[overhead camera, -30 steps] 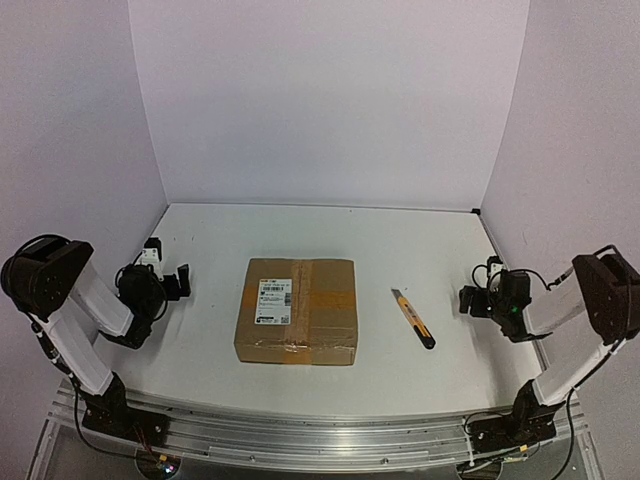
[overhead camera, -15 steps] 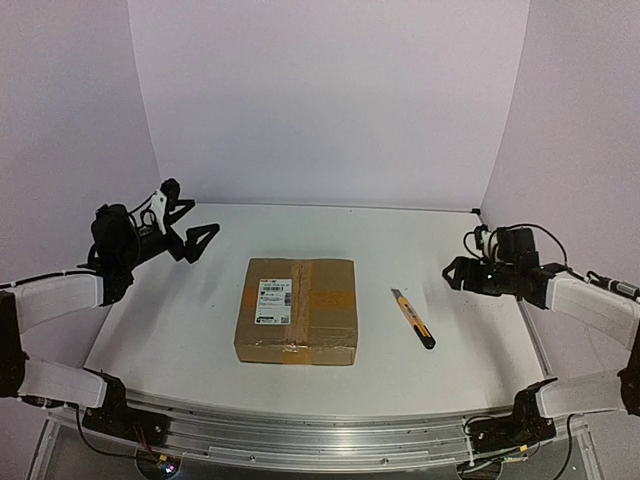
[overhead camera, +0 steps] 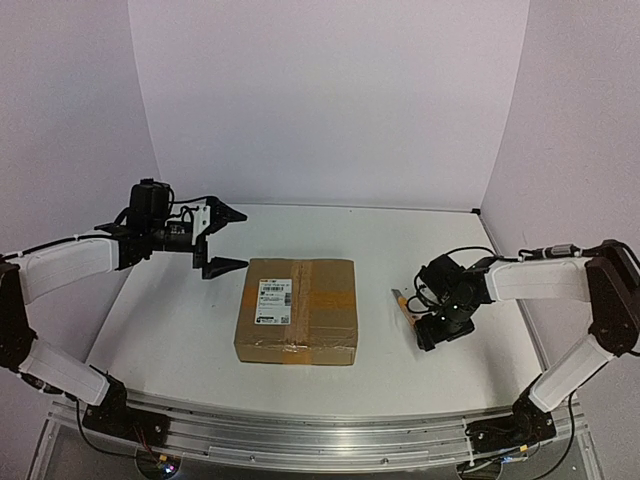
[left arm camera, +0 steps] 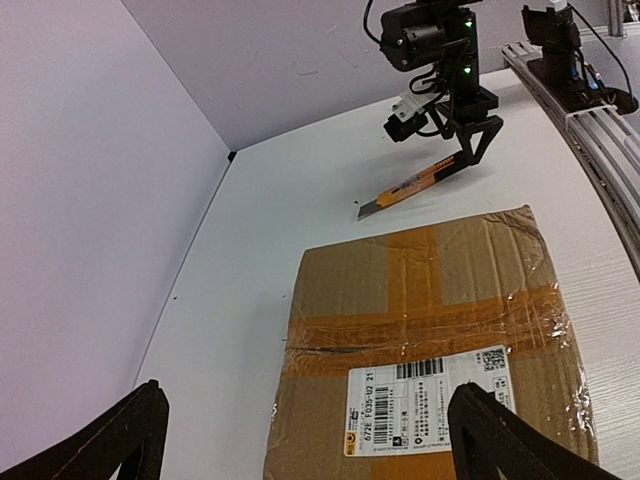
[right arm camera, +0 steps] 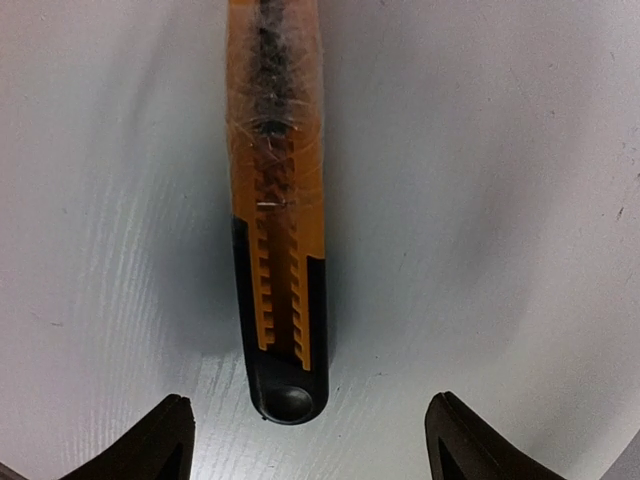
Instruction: Unpack the express box
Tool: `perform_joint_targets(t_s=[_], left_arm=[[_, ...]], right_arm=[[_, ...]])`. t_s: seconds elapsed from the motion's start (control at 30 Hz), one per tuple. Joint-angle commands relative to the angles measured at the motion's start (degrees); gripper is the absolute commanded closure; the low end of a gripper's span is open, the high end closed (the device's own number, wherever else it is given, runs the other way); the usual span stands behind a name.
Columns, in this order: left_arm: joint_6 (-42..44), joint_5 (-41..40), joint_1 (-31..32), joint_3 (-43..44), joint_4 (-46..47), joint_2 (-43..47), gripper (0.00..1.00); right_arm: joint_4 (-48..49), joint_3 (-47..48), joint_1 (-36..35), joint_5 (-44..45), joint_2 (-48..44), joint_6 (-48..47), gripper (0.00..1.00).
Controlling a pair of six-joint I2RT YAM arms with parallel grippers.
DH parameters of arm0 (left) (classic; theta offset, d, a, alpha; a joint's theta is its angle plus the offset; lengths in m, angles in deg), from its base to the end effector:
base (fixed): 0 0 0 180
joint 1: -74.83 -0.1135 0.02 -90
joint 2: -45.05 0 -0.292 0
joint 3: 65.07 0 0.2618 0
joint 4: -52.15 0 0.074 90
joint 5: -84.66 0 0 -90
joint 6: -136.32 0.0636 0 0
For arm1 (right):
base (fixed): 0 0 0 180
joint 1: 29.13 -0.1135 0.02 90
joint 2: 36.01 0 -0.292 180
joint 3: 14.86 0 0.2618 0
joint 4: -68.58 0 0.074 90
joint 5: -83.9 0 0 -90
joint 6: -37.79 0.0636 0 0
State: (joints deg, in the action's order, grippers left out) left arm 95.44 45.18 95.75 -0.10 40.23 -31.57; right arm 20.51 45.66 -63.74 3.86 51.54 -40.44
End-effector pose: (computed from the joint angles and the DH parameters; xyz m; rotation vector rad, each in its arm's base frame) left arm 0.2755 -0.1579 0.2989 1.4701 1.1408 -0.5300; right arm 0.2333 0.1476 0.1542 -0.5294 2.7841 -0.0811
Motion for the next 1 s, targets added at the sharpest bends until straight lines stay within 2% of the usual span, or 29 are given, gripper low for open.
perform_joint_targets(t_s=[0.0, 0.1, 0.3, 0.4, 0.5, 0.6, 0.73, 0.8, 0.87, 0.97], left_arm=[[7.40, 3.82, 0.47, 4.06, -6.49, -0.67, 0.00], [8.96, 4.00, 0.70, 4.75, -7.81, -0.55, 0.00], [9.11, 4.17, 0.89, 5.16, -9.01, -0.51, 0.01], [-0.78, 4.42, 1.04, 5.94, -7.16, -0.47, 0.01], [-20.09, 4.76, 1.21, 6.57, -3.00, -0.54, 0.05], [-43.41, 2.19, 1.67, 6.90, 2.99, -0.94, 0.14], [-66.66, -3.69, 3.87, 9.03, 6.31, -2.85, 0.30], [-73.42, -6.49, 5.86, 11.04, 7.46, -4.22, 0.34], [-77.80, -9.20, 7.67, 13.00, 9.71, -5.56, 0.32], [-81.63, -11.63, 10.82, 14.80, 14.12, -6.90, 0.23]], right_arm=[[1.42, 1.90, -0.11, 1.23, 3.74, -1.15, 0.26], [4.49, 0.89, -0.10, 1.20, 5.12, -2.03, 0.35], [5.65, 2.97, -0.10, -0.76, 7.47, -4.43, 0.67], [5.64, 3.69, -0.11, -1.90, 7.53, -5.35, 0.85], [5.42, 4.87, -0.12, -0.23, 5.47, -5.19, 1.00], [5.30, 8.48, -0.94, 2.80, 0.98, -3.91, 1.00], [7.30, 17.20, -6.47, 8.30, -2.41, -3.37, 1.00], [10.25, 21.01, -10.38, 10.73, -2.40, -3.80, 1.00], [13.35, 24.02, -13.69, 12.84, -1.34, -4.08, 1.00], [14.78, 30.91, -17.69, 15.85, 1.93, -4.27, 1.00]])
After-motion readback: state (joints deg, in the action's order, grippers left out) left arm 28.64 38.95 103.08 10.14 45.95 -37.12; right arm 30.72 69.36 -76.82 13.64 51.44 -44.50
